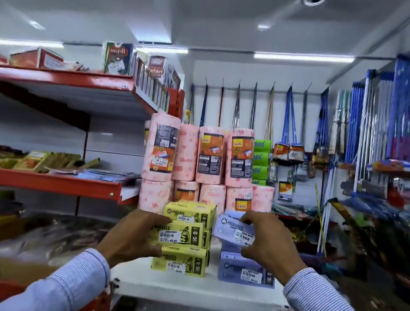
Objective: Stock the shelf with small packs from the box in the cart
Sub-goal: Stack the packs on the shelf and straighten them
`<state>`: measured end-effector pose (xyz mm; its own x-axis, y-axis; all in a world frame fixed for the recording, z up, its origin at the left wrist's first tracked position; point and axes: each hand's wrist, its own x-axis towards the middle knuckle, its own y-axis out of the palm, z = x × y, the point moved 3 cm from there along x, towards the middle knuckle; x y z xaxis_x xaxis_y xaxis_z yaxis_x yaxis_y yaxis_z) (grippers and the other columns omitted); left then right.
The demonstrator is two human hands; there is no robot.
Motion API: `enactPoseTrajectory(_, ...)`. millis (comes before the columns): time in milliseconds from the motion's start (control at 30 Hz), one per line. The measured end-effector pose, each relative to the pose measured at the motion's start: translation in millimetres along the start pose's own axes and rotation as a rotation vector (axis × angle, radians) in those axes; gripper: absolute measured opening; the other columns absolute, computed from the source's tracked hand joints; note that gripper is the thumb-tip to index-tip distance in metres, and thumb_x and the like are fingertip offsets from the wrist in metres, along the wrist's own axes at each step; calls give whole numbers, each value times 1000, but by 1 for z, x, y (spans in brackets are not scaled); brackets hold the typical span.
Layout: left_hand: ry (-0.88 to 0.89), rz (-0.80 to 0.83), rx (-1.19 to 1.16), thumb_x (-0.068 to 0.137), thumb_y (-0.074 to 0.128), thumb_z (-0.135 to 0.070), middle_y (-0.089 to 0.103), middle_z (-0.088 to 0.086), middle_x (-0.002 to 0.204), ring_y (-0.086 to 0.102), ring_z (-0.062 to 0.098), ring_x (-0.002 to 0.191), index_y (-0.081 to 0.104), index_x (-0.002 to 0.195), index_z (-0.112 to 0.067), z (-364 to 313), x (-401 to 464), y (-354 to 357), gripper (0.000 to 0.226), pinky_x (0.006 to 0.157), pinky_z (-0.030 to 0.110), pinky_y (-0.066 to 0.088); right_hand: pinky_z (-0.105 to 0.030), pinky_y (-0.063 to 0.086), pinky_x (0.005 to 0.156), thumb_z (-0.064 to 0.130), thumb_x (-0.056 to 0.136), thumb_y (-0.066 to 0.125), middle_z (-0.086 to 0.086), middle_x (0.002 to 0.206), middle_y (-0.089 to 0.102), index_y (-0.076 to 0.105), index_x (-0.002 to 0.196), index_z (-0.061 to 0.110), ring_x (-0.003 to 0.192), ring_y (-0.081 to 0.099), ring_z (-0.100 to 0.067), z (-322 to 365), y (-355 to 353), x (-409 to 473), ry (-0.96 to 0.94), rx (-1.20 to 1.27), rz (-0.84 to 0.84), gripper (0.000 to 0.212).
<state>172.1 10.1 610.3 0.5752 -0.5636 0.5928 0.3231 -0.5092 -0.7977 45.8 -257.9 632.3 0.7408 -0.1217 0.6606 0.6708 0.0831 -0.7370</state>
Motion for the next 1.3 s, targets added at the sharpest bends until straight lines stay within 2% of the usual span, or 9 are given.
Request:
enactPoseTrajectory(100,-4,4,-11,66,86,-30,74,-2,121,72,10,99,65,128,-23,1,19,15,66,87,27,60,-33,52,81,23,65,82,3,115,64,59,116,28,105,58,-20,-13,17,8,-9,-76,31,56)
enactPoseTrajectory(200,-5,21,-6,69,83,-22,73,0,123,71,14,101,65,128,-23,3,30,30,62,89,28,59,-33,51,79,20,70,77,3,113,62,57,114,29,103,58,-20,-23,35,12,-21,-144,51,50)
enactPoseTrajectory(467,-8,71,-13,72,83,-21,71,0,128,70,13,108,64,130,-24,11,41,56,61,94,29,58,-36,55,78,13,73,77,5,115,59,56,117,31,99,62,-19,-37,64,10,-49,-200,60,52)
enactPoseTrajectory(633,-1,82,-12,77,83,-20,68,0,131,69,15,110,61,134,-22,15,41,57,61,92,31,59,-31,53,76,15,68,83,7,110,64,62,113,30,96,63,-16,-38,64,11,-26,-162,61,52)
enactPoseTrajectory(767,-2,90,-7,80,82,-20,66,0,134,67,16,114,59,135,-22,16,40,58,60,94,33,58,-27,49,74,15,70,82,7,110,64,64,113,30,98,61,-15,-38,65,9,-19,-137,46,49)
enactPoseTrajectory(967,-16,81,4,84,77,-17,64,2,136,60,23,123,60,134,-24,16,35,59,53,100,37,54,-33,52,84,15,72,82,7,116,67,65,123,27,109,57,-15,-38,66,2,-57,-127,37,54)
enactPoseTrajectory(1100,-51,82,4,88,73,-13,63,3,137,61,22,123,59,135,-24,15,32,62,50,103,38,52,-35,53,84,15,75,79,7,118,67,64,125,27,112,55,-15,-36,66,-1,-79,-143,38,53)
enactPoseTrajectory(1300,-99,79,-42,88,75,-20,63,4,137,62,21,121,59,135,-22,11,30,64,50,104,36,51,-33,54,79,15,76,78,6,116,69,66,122,24,108,56,-17,-36,69,-3,-83,-168,25,49)
